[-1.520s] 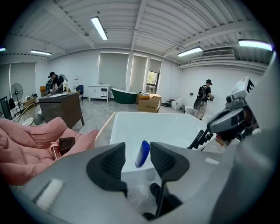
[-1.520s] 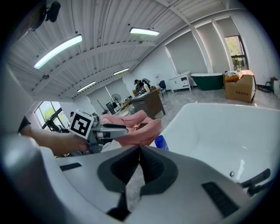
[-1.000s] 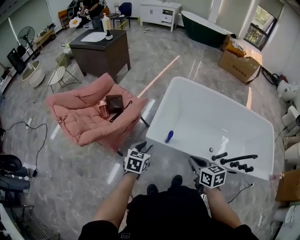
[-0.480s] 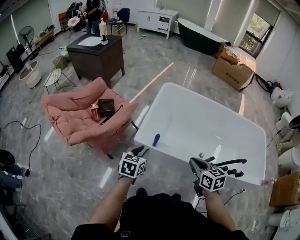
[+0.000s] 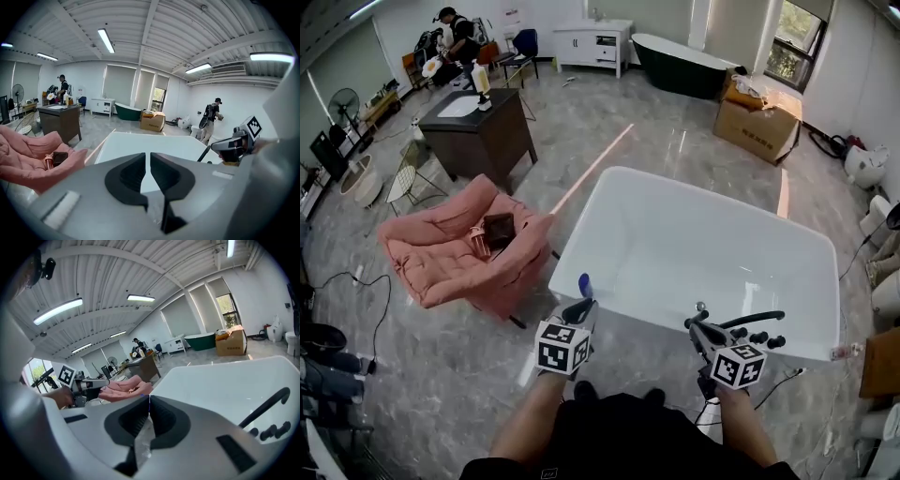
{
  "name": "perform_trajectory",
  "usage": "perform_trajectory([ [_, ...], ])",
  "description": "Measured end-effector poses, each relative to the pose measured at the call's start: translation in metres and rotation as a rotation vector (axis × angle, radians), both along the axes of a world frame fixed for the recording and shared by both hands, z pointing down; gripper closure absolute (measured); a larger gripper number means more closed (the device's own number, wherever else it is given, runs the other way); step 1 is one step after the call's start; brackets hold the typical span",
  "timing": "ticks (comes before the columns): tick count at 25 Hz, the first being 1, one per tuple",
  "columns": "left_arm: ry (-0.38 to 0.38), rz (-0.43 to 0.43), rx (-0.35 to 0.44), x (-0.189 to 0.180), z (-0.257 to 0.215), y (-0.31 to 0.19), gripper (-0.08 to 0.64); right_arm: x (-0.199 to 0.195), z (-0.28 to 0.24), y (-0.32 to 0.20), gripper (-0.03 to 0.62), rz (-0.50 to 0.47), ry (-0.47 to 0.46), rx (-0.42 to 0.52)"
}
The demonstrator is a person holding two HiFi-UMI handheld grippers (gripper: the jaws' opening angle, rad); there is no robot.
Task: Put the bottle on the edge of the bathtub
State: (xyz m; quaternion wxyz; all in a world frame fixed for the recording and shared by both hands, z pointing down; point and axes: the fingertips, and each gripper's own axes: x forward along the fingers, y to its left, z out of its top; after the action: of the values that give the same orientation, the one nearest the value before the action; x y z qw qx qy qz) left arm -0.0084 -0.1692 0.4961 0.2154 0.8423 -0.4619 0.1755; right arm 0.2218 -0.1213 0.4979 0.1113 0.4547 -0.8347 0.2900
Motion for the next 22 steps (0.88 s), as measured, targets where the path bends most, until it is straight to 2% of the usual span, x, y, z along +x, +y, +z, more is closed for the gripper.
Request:
perform_trajectory([
  [8, -0.046, -0.018, 0.101, 0.034, -0.038, 0.001, 0.549, 0.018, -0.021, -0.018, 0.580, -0.049, -0.039, 0.088],
  [13, -0.059, -0.024, 0.184, 0.034, -0.067, -0.006, 0.549, 0.012, -0.059, -0.028, 0.581, -0.083, -0.026, 0.205],
  [18, -0.039, -0.021, 0.264, 0.033, -0.104, -0.013, 0.549, -0.001, -0.110, -0.032, 0.581, -0.123, -0.015, 0.357],
  [22, -0.050, -0.017, 0.312, 0.028, -0.127, -0.014, 0.549, -0.006, -0.143, -0.027, 0.581, -0.120, -0.016, 0.449],
])
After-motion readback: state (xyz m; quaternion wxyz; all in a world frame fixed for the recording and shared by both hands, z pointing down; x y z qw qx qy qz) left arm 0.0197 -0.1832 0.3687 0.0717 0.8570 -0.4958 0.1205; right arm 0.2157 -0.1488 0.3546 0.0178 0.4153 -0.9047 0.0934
